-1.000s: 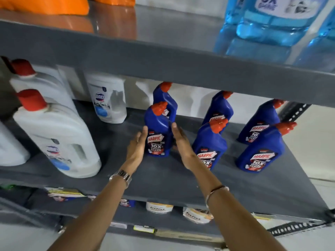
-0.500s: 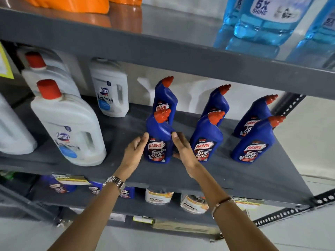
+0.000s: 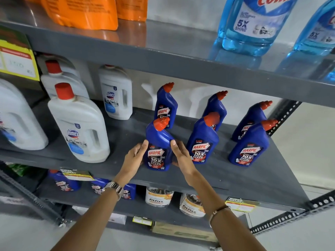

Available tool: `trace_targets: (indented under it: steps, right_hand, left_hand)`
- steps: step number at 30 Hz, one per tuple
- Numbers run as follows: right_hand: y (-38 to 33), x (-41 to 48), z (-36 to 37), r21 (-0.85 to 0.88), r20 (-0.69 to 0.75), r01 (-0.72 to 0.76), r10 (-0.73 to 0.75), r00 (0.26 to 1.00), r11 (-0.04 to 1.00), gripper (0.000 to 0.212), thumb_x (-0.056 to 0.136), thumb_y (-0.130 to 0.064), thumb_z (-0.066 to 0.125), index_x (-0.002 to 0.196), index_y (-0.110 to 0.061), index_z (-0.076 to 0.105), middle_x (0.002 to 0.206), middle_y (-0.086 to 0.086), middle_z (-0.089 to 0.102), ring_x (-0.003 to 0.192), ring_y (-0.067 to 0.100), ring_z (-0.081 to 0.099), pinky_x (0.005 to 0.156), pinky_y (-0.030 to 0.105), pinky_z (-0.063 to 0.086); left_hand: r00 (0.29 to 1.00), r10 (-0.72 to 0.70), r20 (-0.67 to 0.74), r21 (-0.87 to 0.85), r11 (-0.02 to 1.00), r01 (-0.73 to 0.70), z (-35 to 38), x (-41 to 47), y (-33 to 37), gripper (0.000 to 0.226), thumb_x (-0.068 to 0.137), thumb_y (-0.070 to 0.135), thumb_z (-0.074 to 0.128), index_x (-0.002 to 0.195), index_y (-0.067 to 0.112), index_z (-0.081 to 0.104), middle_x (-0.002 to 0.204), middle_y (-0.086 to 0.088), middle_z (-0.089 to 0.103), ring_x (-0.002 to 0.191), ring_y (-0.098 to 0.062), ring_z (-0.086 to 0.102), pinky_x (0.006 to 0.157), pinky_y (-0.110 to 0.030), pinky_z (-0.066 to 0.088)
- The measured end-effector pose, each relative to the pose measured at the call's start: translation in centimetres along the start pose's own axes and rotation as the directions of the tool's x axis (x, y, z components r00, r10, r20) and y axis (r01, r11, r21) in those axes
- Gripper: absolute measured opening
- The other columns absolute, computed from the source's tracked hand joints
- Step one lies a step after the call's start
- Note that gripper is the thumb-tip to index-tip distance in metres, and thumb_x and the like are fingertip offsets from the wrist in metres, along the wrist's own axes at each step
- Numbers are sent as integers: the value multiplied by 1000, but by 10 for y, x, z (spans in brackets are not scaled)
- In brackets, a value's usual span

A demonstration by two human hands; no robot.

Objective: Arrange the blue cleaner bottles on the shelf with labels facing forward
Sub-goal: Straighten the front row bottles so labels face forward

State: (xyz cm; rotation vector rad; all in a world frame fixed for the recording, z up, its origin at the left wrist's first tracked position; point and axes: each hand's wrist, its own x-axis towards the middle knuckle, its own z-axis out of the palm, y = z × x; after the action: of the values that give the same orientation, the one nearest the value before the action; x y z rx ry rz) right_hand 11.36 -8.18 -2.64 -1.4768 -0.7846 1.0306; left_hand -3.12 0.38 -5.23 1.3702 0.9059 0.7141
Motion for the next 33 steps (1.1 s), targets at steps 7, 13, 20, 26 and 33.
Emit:
trace_targets:
  steps: [7,13,20,26,33]
  right_hand:
    - [0,-2,0,10,22,52,-52,998,999,41,85,-51,48,117,-24,50,112,-6,62,109,15,61,91,35,52]
    - [20,-29,-9,34,-338,255,-229,913,966,14,88,-31,58,102,-30,58,101,-16,63,86,-14,60,69,5,47]
    - [29,-23,-83,12,-640,275,-204,741,961,21,92,-21,54,113,-26,51,103,-17,56,96,-2,54,76,10,42]
    - [17,8,-115,56,-331,157,-130,935,986,22,94,-34,46,113,-29,57,109,-9,65,104,14,61,83,29,50]
    - [26,0,-116,78,-321,122,-91,943,989,33,89,-43,50,118,-28,57,112,-10,67,108,11,62,88,31,51]
  left_hand:
    - [1000,17,-13,9,1000,-17,3,-5,2,49,73,65,43,101,27,58,101,1,67,93,-8,64,81,-29,52]
    - [845,217,-488,-151,933,-326,42,-47,-19,16,90,9,52,101,19,54,96,5,59,82,10,58,72,-5,45]
    - [981,179,68,-145,975,-168,122,-54,-32,34,87,27,57,120,26,49,121,14,55,105,13,53,80,-3,42]
    - [999,25,-35,-87,996,-28,145,24,-8,59,90,44,46,142,27,24,125,17,36,113,3,36,88,-11,31]
    - [995,65,-79,-146,986,-76,149,19,-16,8,90,34,52,97,31,56,91,26,54,74,24,54,60,3,39]
